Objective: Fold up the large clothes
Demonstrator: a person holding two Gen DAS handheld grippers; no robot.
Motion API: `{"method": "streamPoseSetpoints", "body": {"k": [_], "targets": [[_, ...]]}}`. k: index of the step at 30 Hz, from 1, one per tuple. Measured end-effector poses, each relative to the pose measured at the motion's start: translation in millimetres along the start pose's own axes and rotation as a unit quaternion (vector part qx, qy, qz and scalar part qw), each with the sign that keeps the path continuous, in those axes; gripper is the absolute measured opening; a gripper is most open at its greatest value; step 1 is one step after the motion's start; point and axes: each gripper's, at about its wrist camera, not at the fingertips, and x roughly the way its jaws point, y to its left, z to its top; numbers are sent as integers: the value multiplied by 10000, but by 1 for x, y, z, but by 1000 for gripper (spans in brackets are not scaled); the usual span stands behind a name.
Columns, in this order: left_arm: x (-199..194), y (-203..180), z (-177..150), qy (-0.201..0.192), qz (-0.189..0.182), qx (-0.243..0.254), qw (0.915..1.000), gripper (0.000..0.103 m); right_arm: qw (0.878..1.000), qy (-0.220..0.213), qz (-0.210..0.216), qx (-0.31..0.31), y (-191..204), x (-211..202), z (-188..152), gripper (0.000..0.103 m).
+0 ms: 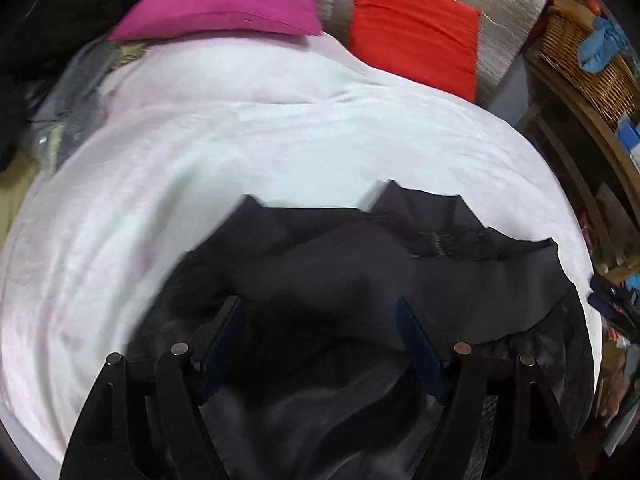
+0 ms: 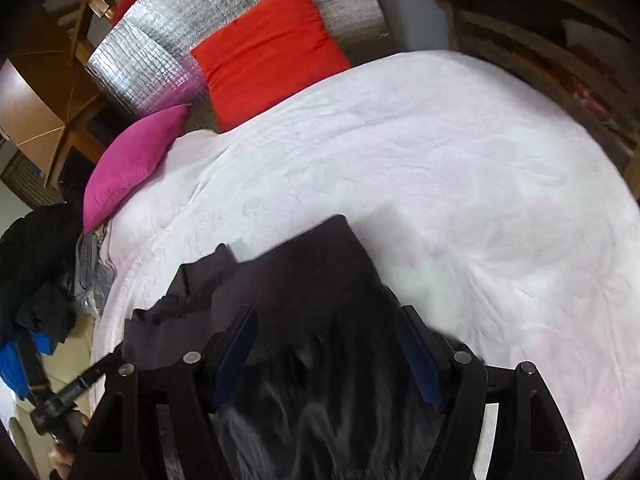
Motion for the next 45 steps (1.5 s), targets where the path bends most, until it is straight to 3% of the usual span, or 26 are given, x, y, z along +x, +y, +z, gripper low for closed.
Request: {"method": "streamPoseSetpoints", "body": {"k": [3,4,5,6,7,8,10,15,18,22,26,28,30,31,32,33,35,37,41,45], "targets": [[17,-19,3,76,213,360,9991,75,9991,310,-206,-205,8,32,9,77],[24,-24,3,142,352,488,9981,59,9986,354,-309,-244,10,41,9,77],[30,-28,2,241,467,605,9968,38,9980,365,-415,-310,11,46,9,77],[35,-29,2,342,495,665,9960,28,9969,354,-525,-463,13,52,10,76],[40,-31,1,408,506,694,9955,15,9958,332,-578,-629,15,54,9,69],[41,-31,0,409,544,731,9950,11,9945,294,-666,-750,19,54,7,48],[41,-34,-2,285,619,849,9941,8,9887,263,-993,-1091,23,52,4,19],[26,-41,7,-245,808,1015,9912,7,9922,-71,-752,-995,12,30,13,9],[14,-48,24,-535,963,1064,9882,7,9955,-249,-481,-778,4,21,22,9],[26,-56,39,-497,1148,1183,9851,7,9996,215,196,-2,-20,37,29,12],[73,-50,34,-89,1305,1194,9842,8,9990,396,148,163,-28,52,23,17],[80,-47,28,-166,1333,1156,9842,9,9991,373,137,112,-27,54,22,20],[73,-43,27,-246,1197,1132,9860,10,9991,346,239,67,-26,50,23,30],[67,-42,27,-225,1077,1096,9879,15,9991,313,281,66,-26,48,22,53],[62,-39,27,-219,956,1033,9898,23,9991,232,352,41,-26,41,21,85],[56,-36,27,-241,856,968,9913,29,9991,104,422,20,-26,34,20,90],[34,-25,23,-459,774,879,9921,46,9987,-163,486,-53,-22,23,17,90],[15,-22,14,-638,669,894,9917,52,9987,-80,487,-150,-17,17,13,90],[-22,-6,-20,-691,666,785,9923,54,9972,26,339,-670,6,-1,-13,90],[-42,13,-58,-652,631,424,9950,54,9921,-21,814,-955,32,-26,-50,89]]}}
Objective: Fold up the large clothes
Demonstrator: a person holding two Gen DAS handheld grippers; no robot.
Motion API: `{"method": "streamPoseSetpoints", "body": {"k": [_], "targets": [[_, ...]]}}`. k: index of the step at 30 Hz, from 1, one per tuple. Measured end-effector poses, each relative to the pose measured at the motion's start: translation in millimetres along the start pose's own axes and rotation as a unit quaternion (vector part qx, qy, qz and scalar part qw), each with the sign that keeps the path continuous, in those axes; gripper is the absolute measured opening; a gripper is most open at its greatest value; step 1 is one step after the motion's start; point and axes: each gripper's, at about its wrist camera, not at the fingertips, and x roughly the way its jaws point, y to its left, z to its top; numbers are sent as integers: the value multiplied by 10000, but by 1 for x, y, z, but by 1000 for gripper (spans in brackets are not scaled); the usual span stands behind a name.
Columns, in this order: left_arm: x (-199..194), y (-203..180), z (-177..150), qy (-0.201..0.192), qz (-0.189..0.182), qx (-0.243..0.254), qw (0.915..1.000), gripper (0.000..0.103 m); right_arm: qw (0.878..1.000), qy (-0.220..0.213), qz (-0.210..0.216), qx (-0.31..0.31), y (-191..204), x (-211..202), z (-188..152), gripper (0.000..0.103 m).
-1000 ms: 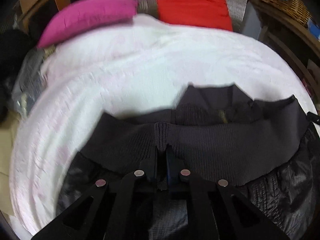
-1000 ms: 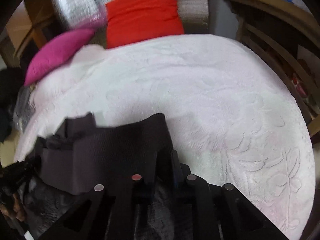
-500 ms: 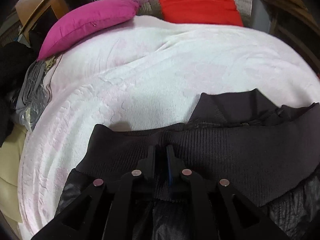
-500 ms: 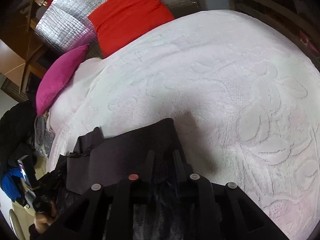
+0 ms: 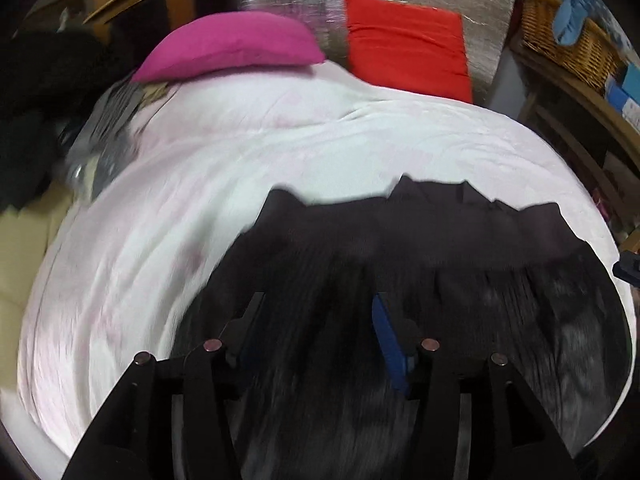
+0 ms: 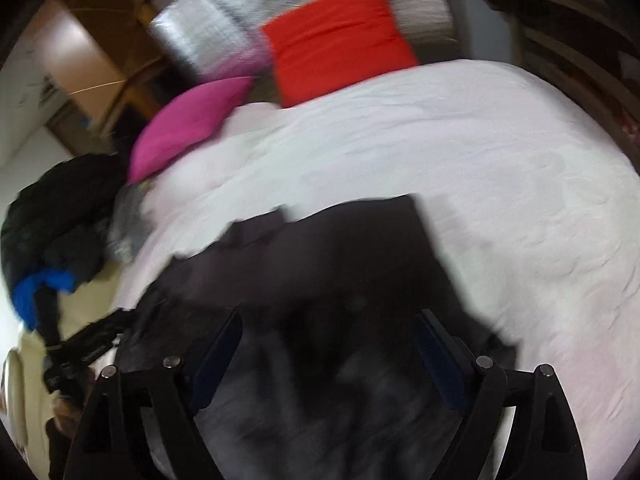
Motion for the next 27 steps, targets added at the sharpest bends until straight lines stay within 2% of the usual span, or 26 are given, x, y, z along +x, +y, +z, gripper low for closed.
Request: {"method": "streamPoseSetpoints", "body": {"k": [3,5,8,10,13,14,16,19,21,23,24,26,27], "targets": [[-8,9,-26,-3,349,-218,9992,54,9989,-99,123,-437,36,-7,-24,86],[-11,15,-38,9,401,-399,9984,54,9977,-140,185,-638,57,-9,-40,72],[-10,17,-53,109,610,-401,9973,54,9957,-92,0,-923,84,1,-60,62],[-6,16,-62,185,728,-345,9966,54,9961,63,-84,-871,85,13,-69,61],[1,13,-71,209,896,-113,9957,55,9955,377,-543,-682,71,37,-79,59],[0,11,-72,166,933,-37,9955,55,9954,511,-568,-586,63,44,-83,56],[-4,10,-72,214,958,25,9952,55,9964,513,-481,-466,55,42,-86,52],[-20,16,-72,150,779,-128,9968,55,9981,475,-269,-281,53,21,-86,55],[-38,16,-76,-88,785,-114,9968,56,9994,302,-107,-156,51,-3,-87,61],[-48,13,-82,-262,911,29,9955,73,9999,101,-103,-73,47,-22,-90,72],[-49,12,-87,-317,979,99,9946,75,9999,-12,-152,-37,43,-30,-93,73],[-43,8,-95,-237,1101,207,9934,75,9995,-82,-291,-16,38,-39,-98,74],[-35,7,-99,-57,1153,231,9930,75,9991,13,-434,36,30,-35,-103,74]]}}
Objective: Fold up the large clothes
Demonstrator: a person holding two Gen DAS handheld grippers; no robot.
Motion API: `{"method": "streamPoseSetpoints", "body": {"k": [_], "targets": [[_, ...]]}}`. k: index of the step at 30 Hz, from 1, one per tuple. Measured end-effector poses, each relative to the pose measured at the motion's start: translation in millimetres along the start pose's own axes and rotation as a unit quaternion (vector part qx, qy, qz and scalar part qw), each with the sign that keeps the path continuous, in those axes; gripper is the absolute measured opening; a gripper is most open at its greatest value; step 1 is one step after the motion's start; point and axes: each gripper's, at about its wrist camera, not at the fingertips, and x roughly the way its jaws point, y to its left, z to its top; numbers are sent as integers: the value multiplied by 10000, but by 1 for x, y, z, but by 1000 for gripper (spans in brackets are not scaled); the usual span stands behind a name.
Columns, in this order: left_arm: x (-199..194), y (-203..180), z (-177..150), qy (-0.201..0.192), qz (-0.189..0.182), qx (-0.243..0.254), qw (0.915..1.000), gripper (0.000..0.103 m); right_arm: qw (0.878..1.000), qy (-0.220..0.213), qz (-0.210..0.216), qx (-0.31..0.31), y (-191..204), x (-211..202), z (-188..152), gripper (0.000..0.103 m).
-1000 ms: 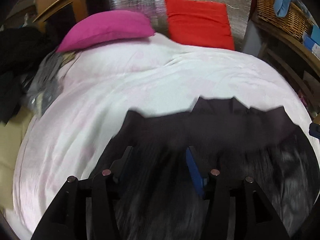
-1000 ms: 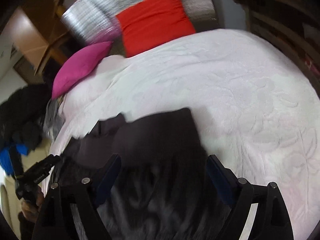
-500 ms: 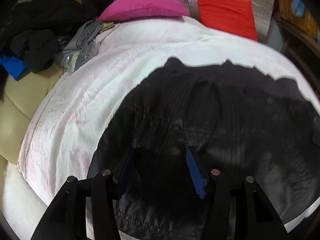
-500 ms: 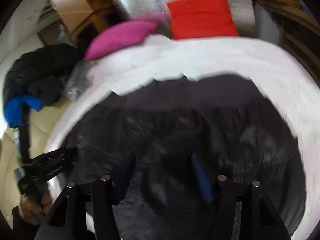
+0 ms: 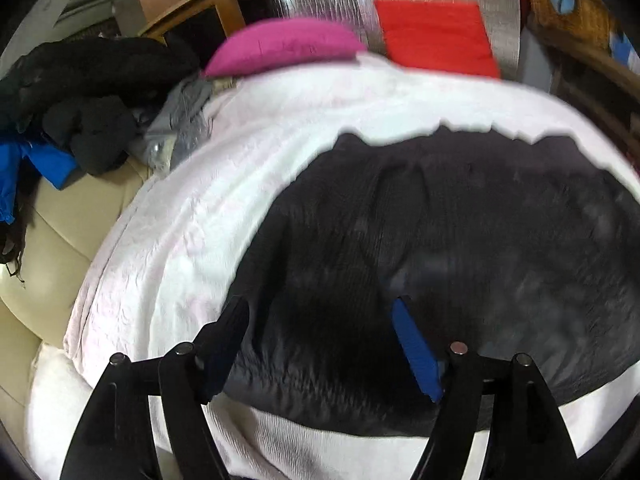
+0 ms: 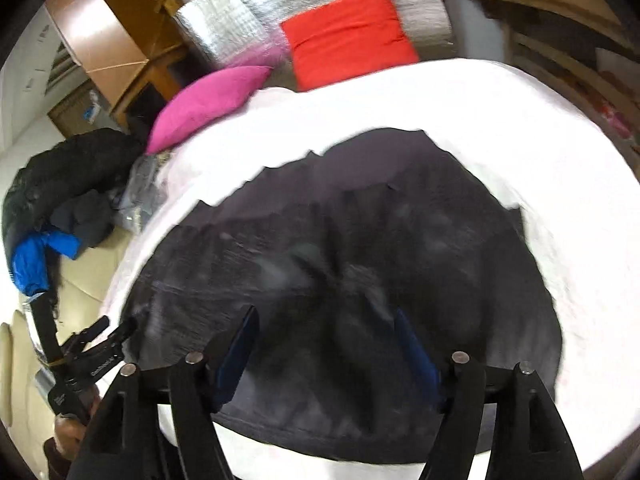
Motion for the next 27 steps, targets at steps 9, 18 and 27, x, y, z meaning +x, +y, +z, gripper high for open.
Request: {"method": "streamPoseSetpoints", "body": {"k": [9,18,27], "targets": [[-14,6,-12,-241,63,58,9997,75,9992,174,261,252,-15,-12,-3,74],[-27,32,-6,-618,463,4,9970,75,9960,-137,283,834,-59,-42,18,81],[-16,42,-5,-532,625,18,9966,75,9918,-161,263,1242,-98,-37,22,82]]}}
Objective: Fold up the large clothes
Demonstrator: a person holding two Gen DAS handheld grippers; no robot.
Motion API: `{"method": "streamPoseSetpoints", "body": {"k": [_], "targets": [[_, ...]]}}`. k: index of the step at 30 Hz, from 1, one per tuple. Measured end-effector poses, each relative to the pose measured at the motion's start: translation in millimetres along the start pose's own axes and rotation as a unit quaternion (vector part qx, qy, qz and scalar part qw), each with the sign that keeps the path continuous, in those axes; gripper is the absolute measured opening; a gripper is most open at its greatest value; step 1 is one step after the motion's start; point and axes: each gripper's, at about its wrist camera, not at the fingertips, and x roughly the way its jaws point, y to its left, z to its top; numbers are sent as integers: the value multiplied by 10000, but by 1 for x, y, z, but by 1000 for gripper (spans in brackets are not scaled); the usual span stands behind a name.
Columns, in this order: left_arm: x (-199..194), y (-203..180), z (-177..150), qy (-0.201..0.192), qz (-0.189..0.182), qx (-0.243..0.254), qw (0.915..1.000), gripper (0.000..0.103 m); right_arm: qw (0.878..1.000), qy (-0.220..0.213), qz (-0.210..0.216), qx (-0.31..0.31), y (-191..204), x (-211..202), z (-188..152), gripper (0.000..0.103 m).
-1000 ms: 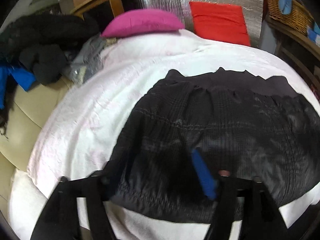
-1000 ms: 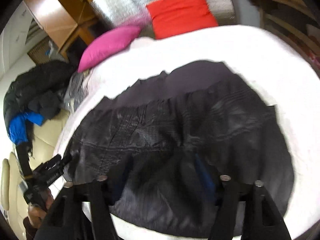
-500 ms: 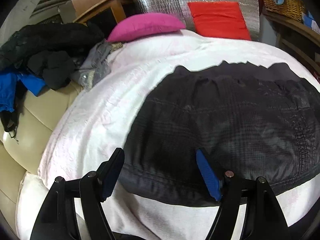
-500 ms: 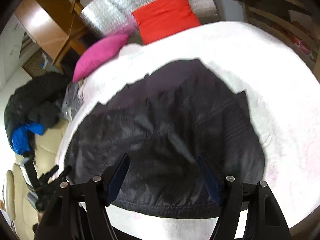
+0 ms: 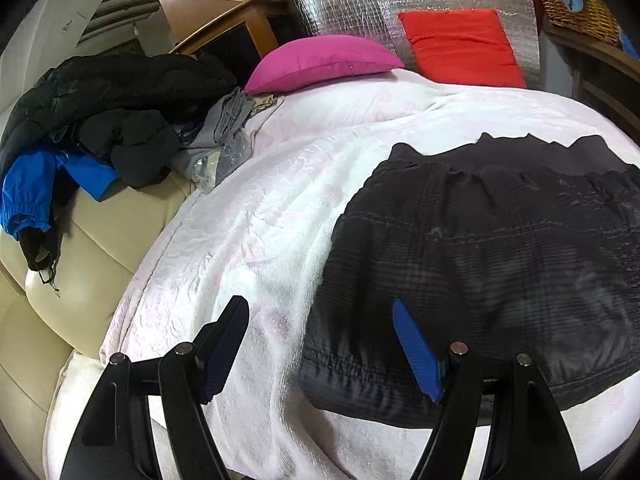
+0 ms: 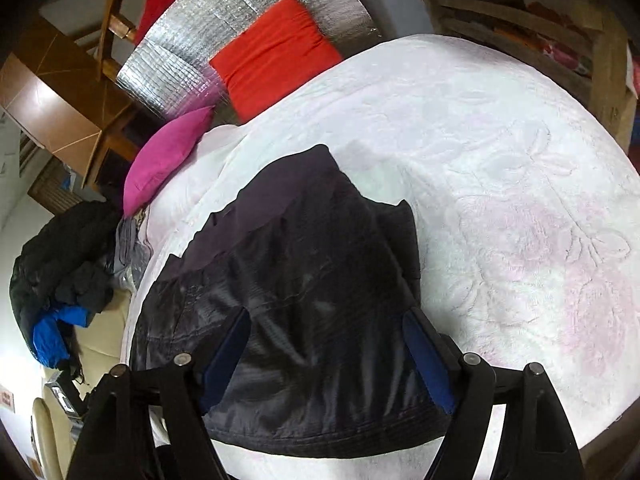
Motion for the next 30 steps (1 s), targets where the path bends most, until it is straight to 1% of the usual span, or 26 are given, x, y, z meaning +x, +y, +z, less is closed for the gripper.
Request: {"method": "streamPoseSetpoints", "body": {"k": [8,15,20,30], "targets": [[15,0,4,127,48,35,9999,75,9998,162,141,13,-8,17,6,83],[28,-4,9,183,87,109,9997,75,9993,356,89,34,-21,32,10,85],[32,-7,11,190,111,151,9996,75,9994,314,78,116,-32,31,11,85],[36,-9,13,197,134,210,9995,75,9995,305,73,106,-39,28,16,85]]}}
